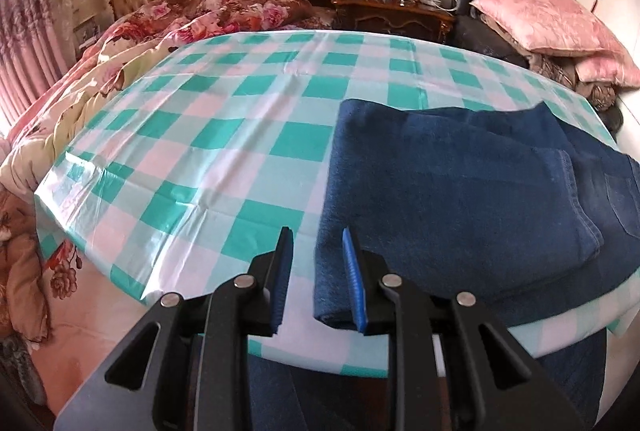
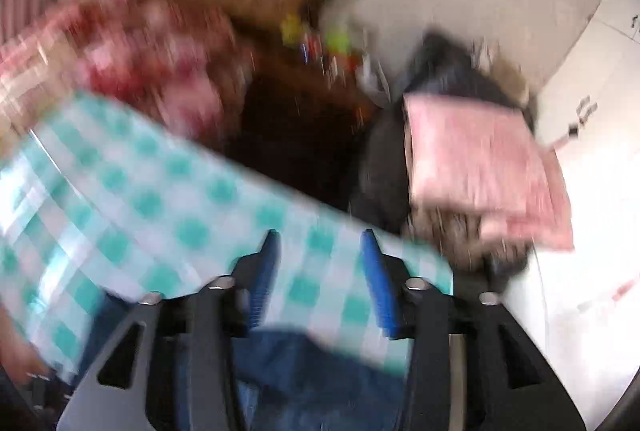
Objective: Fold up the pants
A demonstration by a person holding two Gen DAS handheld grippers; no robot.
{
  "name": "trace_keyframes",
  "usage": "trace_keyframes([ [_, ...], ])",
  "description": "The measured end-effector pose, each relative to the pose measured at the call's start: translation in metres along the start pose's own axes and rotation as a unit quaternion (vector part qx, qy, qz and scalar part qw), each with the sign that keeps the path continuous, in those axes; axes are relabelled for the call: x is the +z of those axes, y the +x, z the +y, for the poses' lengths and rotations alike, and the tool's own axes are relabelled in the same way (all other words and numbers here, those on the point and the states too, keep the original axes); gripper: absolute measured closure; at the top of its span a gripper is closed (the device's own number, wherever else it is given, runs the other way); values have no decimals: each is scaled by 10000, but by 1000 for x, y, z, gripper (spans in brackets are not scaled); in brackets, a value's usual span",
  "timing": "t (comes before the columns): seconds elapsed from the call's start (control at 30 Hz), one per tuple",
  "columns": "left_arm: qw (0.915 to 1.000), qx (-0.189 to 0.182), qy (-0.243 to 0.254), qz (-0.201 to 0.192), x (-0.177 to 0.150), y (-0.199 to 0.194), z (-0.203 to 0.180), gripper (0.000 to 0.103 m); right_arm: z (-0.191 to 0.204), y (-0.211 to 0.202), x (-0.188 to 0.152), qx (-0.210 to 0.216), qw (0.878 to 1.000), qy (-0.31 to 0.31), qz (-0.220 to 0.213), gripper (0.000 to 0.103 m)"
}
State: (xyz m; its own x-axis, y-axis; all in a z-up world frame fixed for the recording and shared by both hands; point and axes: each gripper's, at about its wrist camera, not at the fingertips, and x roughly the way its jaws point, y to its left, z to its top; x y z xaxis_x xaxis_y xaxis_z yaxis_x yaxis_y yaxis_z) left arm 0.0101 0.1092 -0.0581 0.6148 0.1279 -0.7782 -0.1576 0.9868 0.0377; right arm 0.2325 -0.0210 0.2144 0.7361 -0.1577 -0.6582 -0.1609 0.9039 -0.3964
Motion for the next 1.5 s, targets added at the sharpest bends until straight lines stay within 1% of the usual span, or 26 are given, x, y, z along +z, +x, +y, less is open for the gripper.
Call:
trace_keyframes([
  [0.03, 10000, -6, 39, -16, -1, -3, -2, 77, -17, -17, 10, -350, 9991, -98, -198, 24],
  [0.1, 9999, 35, 122, -16, -5, -5, -5, 77, -54, -38, 22, -987, 9942, -166, -384, 24],
  [0.17, 9999, 120, 107, 10, -7, -3, -6, 77, -104, -49, 29, -1129, 9926, 319, -306, 24],
  [0.27, 9999, 115, -102, 74, -5, -1, -3, 77, -157, -41, 35, -1061, 9876, 1150, -97, 24],
  [0.33, 9999, 169, -13, 9, -3, -3, -6, 77, -160, -31, 29, -1061, 9853, 1323, -180, 24],
  [0.4, 9999, 142, -15, -22, 2, -3, -7, 77, -144, -16, 17, -1029, 9870, 1210, -246, 24],
  [0.47, 9998, 89, -139, -92, 7, -4, -4, 77, -115, -1, -4, -718, 9903, 1092, -460, 24],
  [0.5, 9996, 34, -240, -122, 9, -4, -2, 77, -94, 9, -32, -206, 9928, 1046, -540, 24],
  [0.53, 9994, -35, -315, -151, 10, -4, 0, 77, -80, 18, -55, 158, 9926, 1080, -537, 24],
  [0.57, 9993, -75, -317, -179, 10, -3, 0, 77, -69, 24, -77, 398, 9912, 1152, -510, 24],
  [0.6, 9993, -123, -289, -190, 10, -2, -2, 77, -53, 35, -120, 680, 9880, 1300, -479, 24],
  [0.63, 9993, -222, -215, -206, 9, -1, -6, 77, -44, 42, -143, 769, 9869, 1344, -459, 24],
  [0.73, 9986, -386, 30, -350, 9, 1, -18, 77, -9, 74, -233, 954, 9833, 1550, -62, 40],
  [0.8, 9968, -563, 304, -478, 11, 6, -31, 77, 13, 93, -276, 1231, 9778, 1677, 260, 53],
  [0.83, 9959, -651, 417, -475, 13, 11, -38, 77, 25, 96, -289, 1270, 9769, 1681, 361, 57],
  [0.93, 9942, -814, 652, -254, 30, 29, -55, 77, 51, 97, -312, 1178, 9801, 1569, 308, 58],
  [1.0, 9911, -1061, 798, -118, 48, 44, -66, 77, 63, 103, -323, 1205, 9797, 1523, 497, 64],
  [1.07, 9896, -1123, 900, -52, 66, 60, -75, 77, 70, 111, -331, 1137, 9795, 1487, 739, 65],
  [1.13, 9871, -1133, 1073, 363, 81, 88, -84, 77, 74, 120, -338, 1030, 9803, 1410, 923, 66],
  [1.17, 9859, -1075, 1074, 698, 86, 110, -87, 77, 73, 121, -338, 1059, 9799, 1438, 891, 66],
  [1.2, 9860, -1044, 1018, 811, 88, 120, -85, 75, 73, 121, -338, 1062, 9795, 1453, 901, 66],
  [1.27, 9879, -1052, 878, 727, 95, 126, -79, 75, 74, 122, -339, 1026, 9802, 1426, 913, 66],
  [1.33, 9921, -752, 811, 584, 96, 120, -70, 75, 76, 120, -338, 954, 9820, 1364, 898, 66],
  [1.4, 9935, -875, 572, 450, 94, 104, -54, 73, 76, 120, -339, 941, 9819, 1383, 894, 66],
  [1.43, 9941, -866, 510, 412, 89, 97, -47, 72, 75, 120, -339, 956, 9814, 1404, 894, 66],
  [1.5, 9963, -654, 414, 362, 69, 82, -32, 72, 74, 121, -340, 981, 9803, 1456, 900, 65],
])
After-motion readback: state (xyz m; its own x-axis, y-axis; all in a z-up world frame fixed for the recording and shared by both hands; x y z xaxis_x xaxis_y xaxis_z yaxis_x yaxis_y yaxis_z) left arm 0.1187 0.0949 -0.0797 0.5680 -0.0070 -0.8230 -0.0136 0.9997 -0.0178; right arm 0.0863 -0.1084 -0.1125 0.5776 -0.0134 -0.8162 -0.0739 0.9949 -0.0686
